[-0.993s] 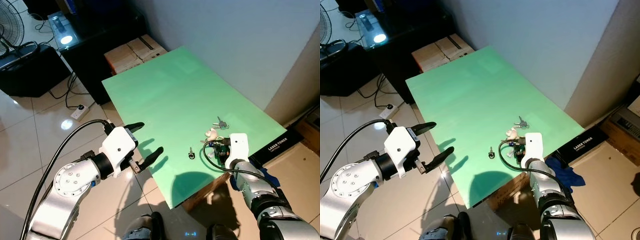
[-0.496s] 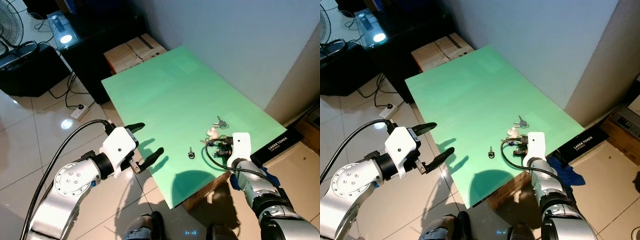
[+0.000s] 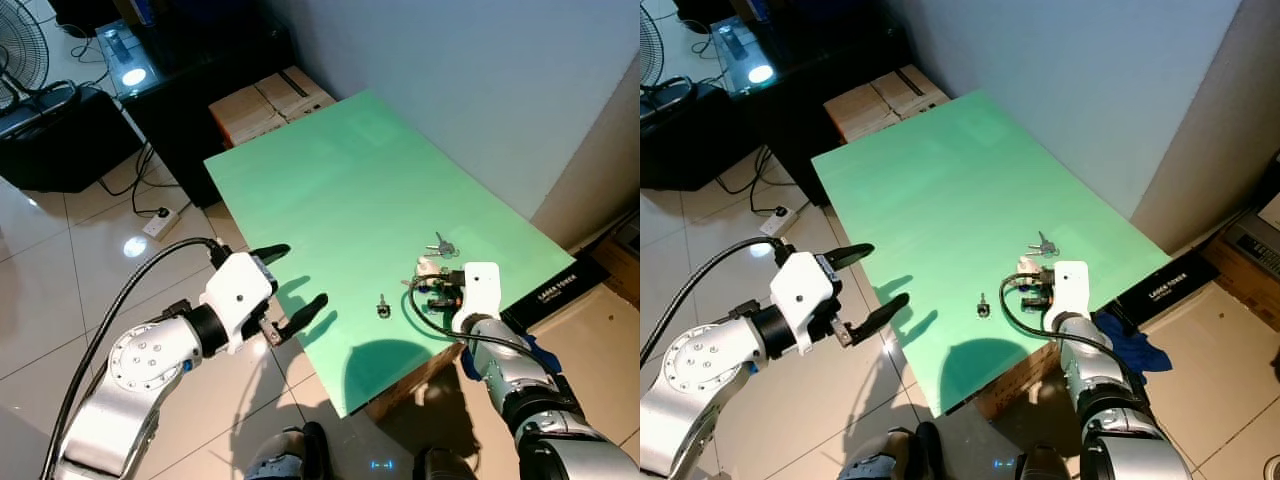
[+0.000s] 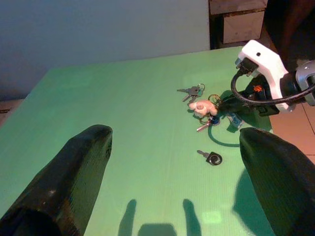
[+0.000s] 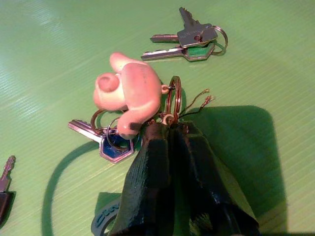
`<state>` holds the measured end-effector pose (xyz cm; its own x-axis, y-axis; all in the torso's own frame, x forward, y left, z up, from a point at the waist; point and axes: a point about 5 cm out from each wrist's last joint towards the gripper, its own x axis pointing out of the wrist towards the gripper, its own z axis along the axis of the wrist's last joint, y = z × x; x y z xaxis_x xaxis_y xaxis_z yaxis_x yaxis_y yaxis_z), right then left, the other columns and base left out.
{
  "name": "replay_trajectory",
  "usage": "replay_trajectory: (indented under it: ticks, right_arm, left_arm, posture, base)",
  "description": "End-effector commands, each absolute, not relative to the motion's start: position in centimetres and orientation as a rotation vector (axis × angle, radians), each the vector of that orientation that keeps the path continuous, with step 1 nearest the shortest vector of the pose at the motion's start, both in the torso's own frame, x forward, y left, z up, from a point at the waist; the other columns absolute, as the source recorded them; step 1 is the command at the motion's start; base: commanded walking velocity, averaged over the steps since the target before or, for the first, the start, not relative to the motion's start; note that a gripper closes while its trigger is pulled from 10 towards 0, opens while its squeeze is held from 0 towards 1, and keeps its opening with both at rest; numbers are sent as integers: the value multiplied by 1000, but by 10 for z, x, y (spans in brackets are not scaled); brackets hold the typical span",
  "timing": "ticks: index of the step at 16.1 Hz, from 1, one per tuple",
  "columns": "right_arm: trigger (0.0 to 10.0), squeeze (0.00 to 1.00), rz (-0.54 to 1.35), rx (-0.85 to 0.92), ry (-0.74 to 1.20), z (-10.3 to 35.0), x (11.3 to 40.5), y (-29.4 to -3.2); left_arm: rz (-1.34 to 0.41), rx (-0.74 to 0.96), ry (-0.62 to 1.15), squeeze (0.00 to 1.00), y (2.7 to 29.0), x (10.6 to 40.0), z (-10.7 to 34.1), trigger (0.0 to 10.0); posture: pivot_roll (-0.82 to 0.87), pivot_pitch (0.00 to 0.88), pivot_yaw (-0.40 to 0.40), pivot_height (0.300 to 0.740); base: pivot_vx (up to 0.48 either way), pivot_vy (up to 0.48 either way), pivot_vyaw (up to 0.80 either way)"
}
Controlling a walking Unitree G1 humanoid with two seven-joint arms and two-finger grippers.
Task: Hang keys on a hook
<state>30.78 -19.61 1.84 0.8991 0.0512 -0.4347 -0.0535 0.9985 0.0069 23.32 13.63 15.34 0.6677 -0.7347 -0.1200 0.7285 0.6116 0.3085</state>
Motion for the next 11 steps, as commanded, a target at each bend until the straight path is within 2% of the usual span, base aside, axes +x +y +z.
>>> replay_trajectory:
  ticks: [1, 5, 9, 11]
  right_arm:
    - [0, 0, 52, 23, 501, 6, 298, -192]
    - [0, 0, 42, -18, 375, 19, 299, -187]
    - [0, 0, 31, 0, 259, 39, 287, -185]
    - [0, 0, 36, -12, 165, 67, 279, -184]
  left_arm:
    - [-839, 352, 1, 204, 139, 234, 150, 10000]
    - [-820, 350, -16, 200, 139, 237, 149, 10000]
    - [-738, 285, -33, 200, 142, 241, 148, 10000]
    - [-659, 222, -54, 196, 147, 249, 149, 10000]
  posture:
    - [131, 195, 177, 740]
    - [112, 156, 156, 740]
    - [51, 73, 127, 740]
    - [12, 36, 115, 740]
  base:
    - [0, 0, 0]
    - [0, 0, 0]
    - [0, 0, 0]
    - [0, 0, 0]
